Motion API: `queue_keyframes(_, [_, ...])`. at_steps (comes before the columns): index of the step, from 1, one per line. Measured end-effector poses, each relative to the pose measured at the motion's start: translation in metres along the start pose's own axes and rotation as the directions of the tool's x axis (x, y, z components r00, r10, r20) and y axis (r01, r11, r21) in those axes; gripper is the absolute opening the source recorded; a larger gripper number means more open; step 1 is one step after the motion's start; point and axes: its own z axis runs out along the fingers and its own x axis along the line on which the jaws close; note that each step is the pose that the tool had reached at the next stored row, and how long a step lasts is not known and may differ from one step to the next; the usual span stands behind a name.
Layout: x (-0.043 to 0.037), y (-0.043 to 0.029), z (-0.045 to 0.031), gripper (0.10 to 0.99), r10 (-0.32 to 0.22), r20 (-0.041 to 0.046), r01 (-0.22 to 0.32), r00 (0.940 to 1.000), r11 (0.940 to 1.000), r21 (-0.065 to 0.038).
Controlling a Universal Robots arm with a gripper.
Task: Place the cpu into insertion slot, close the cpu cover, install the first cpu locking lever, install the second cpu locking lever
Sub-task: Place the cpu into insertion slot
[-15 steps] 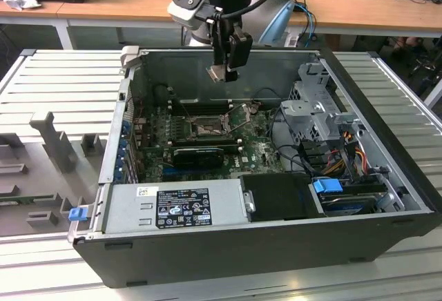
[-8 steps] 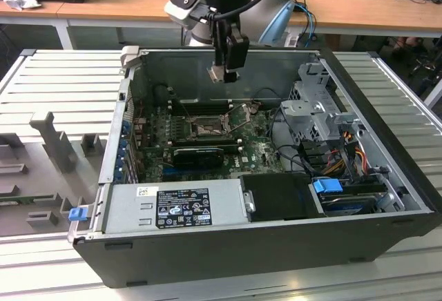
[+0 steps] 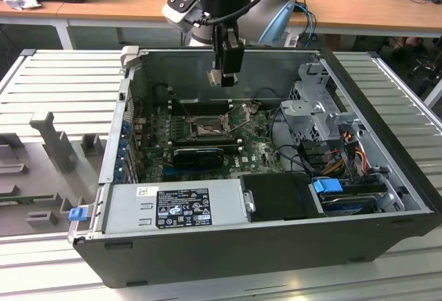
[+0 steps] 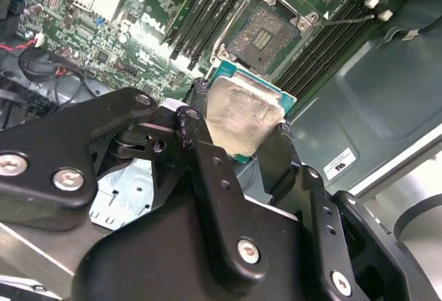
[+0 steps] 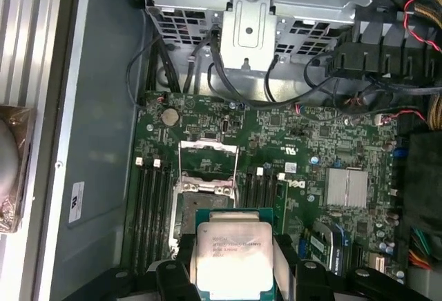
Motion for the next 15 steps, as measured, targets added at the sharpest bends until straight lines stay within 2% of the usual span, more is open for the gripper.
queue_keyframes(3, [0.0002, -0.0002, 0.0031, 0.529, 0.002, -0.0002, -0.002, 1.0000, 1.0000, 0.006])
queue_keyframes(11, [0.0004, -0.0008, 0.0077, 0.529, 0.016, 0.0015, -0.016, 0.9999, 0.9998, 0.006])
queue_keyframes(15, [0.0006, -0.0014, 0.0138, 0.529, 0.073, 0.0057, -0.073, 0.9973, 0.9973, 0.005])
